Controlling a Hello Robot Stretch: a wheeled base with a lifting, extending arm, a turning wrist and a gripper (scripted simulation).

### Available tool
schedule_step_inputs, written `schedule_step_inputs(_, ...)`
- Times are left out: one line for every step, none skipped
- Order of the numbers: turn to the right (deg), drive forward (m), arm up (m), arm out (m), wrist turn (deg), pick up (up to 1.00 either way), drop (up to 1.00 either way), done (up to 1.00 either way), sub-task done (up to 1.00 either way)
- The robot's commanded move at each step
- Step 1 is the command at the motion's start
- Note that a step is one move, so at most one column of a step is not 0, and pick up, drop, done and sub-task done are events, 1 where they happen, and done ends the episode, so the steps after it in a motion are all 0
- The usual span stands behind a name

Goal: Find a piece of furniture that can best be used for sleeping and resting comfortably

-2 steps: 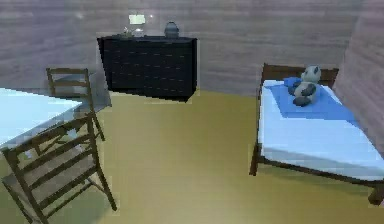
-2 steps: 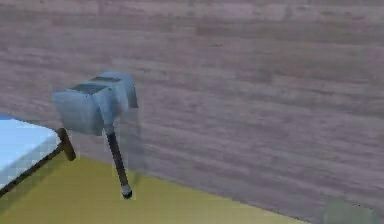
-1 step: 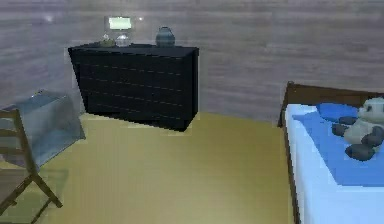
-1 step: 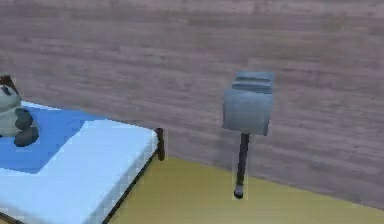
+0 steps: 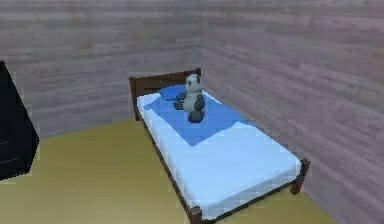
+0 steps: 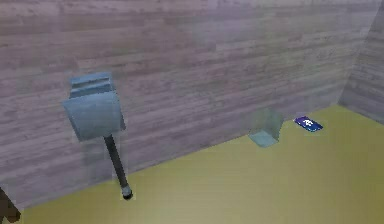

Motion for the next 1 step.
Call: schedule_step_inputs(0.0,0.00,0.00,0.00,0.0,0.00,0.00,1.00,0.00)
